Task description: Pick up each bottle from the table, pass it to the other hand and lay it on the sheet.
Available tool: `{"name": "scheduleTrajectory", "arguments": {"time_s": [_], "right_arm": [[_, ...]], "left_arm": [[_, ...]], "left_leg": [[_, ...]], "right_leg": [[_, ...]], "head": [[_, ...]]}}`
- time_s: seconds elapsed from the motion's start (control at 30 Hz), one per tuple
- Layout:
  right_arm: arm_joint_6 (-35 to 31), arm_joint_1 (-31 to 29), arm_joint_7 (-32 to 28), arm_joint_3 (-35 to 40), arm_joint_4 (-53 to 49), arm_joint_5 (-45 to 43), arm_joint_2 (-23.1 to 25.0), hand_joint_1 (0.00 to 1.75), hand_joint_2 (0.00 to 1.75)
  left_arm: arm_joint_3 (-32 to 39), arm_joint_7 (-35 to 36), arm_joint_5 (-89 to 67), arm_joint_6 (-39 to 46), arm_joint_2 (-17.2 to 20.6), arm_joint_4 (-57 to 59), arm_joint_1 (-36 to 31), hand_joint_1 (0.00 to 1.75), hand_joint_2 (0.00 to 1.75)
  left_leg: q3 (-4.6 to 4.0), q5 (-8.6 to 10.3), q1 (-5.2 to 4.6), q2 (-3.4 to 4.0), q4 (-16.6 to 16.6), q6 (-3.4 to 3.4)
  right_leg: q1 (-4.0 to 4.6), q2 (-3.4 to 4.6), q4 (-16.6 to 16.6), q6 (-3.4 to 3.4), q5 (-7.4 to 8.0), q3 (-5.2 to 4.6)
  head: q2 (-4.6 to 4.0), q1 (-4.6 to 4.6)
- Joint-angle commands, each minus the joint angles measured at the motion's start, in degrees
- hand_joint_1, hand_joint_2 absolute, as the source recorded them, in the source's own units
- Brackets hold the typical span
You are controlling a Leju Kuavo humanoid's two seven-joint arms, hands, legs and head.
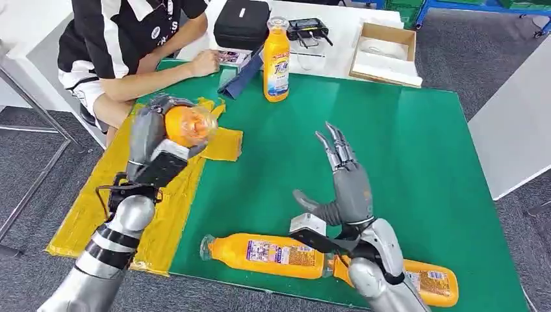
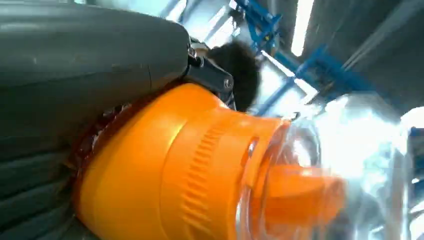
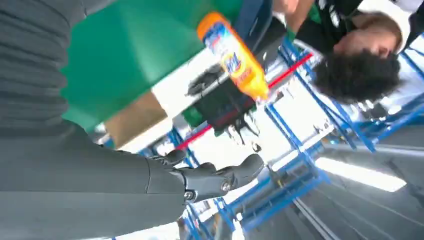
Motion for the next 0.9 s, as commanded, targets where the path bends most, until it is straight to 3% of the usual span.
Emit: {"name": "scheduleTrajectory", "arguments": {"time_s": [0.03, 0.23, 0.37, 0.47, 0.6, 0.67, 0.73, 0.9], "right_arm": [[1.7, 3.9, 1.2, -4.5, -10.1, 1.6, -3.3, 0.0, 1.75], [1.8, 3.8, 1.3, -4.5, -9.8, 1.8, -3.3, 0.0, 1.75], [3.8, 6.1, 1.9, -4.8, -13.4, 4.3, -5.1, 0.0, 1.75], [4.9, 6.2, 3.2, -3.9, -13.6, 9.2, -5.7, 0.0, 1.75], [11.1, 4.2, 4.0, -0.2, -11.4, 9.6, -6.8, 0.0, 1.75], [18.1, 1.1, 5.4, 5.4, -8.5, 13.7, -8.4, 0.0, 1.75], [21.1, -1.5, 5.4, 11.3, -3.0, 14.6, -7.2, 0.0, 1.75], [20.9, -2.4, 5.8, 14.9, 0.2, 14.4, -6.1, 0.0, 1.75]], "left_arm": [[-0.1, 1.8, -6.7, -0.8, 3.6, 11.3, -3.8, 1.75, 1.75], [-1.0, 3.3, -9.5, -1.4, 4.5, 10.9, -3.9, 1.75, 1.75], [-3.9, 6.4, -19.5, -2.9, 5.9, 15.1, -3.9, 1.75, 1.75], [-5.0, 7.7, -21.9, -4.3, 5.5, 19.6, -4.5, 1.75, 1.75], [-8.1, 8.7, -25.1, -8.3, 5.8, 27.3, -7.2, 1.75, 1.75], [-7.0, 9.1, -21.4, -12.7, 2.8, 33.5, -8.6, 1.75, 1.75], [-6.5, 8.8, -18.7, -13.3, -0.5, 37.6, -9.0, 1.75, 1.75], [-7.6, 8.8, -18.3, -12.4, -2.1, 39.9, -9.6, 1.75, 1.75]], "left_leg": [[0.19, -0.08, 0.02, -0.04, 0.0, -0.08], [0.34, -0.16, 0.0, -0.1, 0.0, -0.14], [0.16, -0.04, -0.05, -0.05, -0.1, -0.07], [0.48, -0.19, 0.01, -0.11, 0.0, -0.16], [0.33, -0.1, -0.02, -0.05, 0.0, -0.11], [0.41, -0.13, 0.01, -0.03, 0.0, -0.13], [0.49, -0.12, 0.0, 0.02, 0.0, -0.14], [0.48, -0.13, 0.04, -0.02, 0.0, -0.15]], "right_leg": [[0.0, 0.07, 0.0, -0.08, -0.08, 0.23], [0.0, 0.06, 0.0, -0.13, -0.16, 0.41], [-0.04, 0.04, -0.1, -0.06, -0.04, 0.19], [0.0, 0.07, 0.0, -0.15, -0.2, 0.54], [-0.02, 0.08, -0.1, -0.1, -0.1, 0.36], [-0.01, 0.12, -0.1, -0.13, -0.11, 0.45], [-0.02, 0.2, -0.1, -0.14, -0.08, 0.53], [0.02, 0.15, -0.1, -0.15, -0.1, 0.54]], "head": [[0.0, 0.04], [0.0, -0.02], [0.0, 0.0], [0.0, 0.0], [0.0, 0.0], [0.0, 0.0], [0.0, 0.0], [0.0, 0.0]]}}
